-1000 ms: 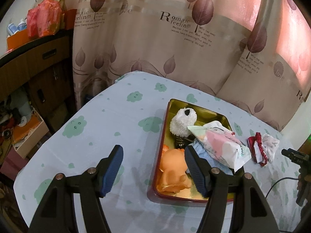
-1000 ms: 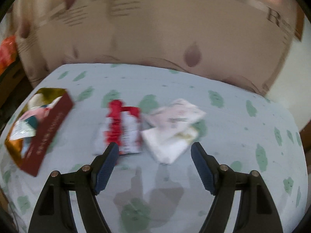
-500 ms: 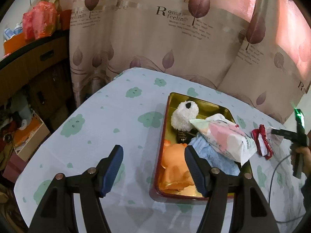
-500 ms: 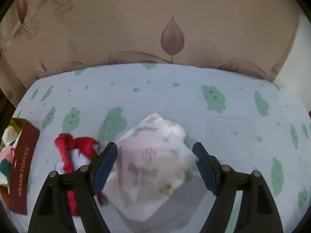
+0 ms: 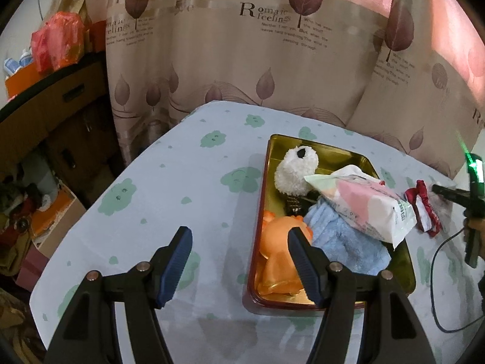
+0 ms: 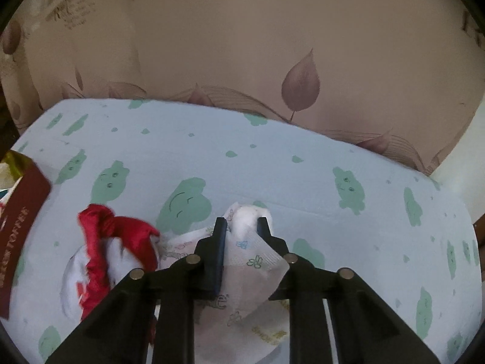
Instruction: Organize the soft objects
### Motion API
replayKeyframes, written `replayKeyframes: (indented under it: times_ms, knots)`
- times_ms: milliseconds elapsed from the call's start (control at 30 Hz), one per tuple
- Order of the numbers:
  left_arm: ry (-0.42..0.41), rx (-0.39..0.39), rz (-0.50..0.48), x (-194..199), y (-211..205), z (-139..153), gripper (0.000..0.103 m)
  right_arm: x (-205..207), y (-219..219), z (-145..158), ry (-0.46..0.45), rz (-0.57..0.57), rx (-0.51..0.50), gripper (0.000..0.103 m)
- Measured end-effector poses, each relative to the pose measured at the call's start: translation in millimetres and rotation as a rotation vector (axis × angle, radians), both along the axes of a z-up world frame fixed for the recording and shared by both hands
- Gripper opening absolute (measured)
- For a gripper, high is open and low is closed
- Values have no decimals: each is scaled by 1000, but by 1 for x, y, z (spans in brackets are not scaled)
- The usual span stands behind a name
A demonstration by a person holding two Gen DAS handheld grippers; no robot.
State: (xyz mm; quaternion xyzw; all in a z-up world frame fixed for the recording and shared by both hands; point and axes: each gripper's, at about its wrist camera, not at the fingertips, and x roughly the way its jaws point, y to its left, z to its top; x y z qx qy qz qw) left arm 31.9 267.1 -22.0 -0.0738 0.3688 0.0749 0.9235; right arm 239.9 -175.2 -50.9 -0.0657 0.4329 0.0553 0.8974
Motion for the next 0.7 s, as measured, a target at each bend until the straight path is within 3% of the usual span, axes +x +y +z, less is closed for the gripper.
replayKeyframes:
  times_ms: [367,700]
  knots:
    - [-42,9,-49,-3,-26,22,67,-80,-54,57,-120,-15,86,17]
    - [-67,-22,-199,16,-97,46,67,-131,-132,47,-102,-158,112,17]
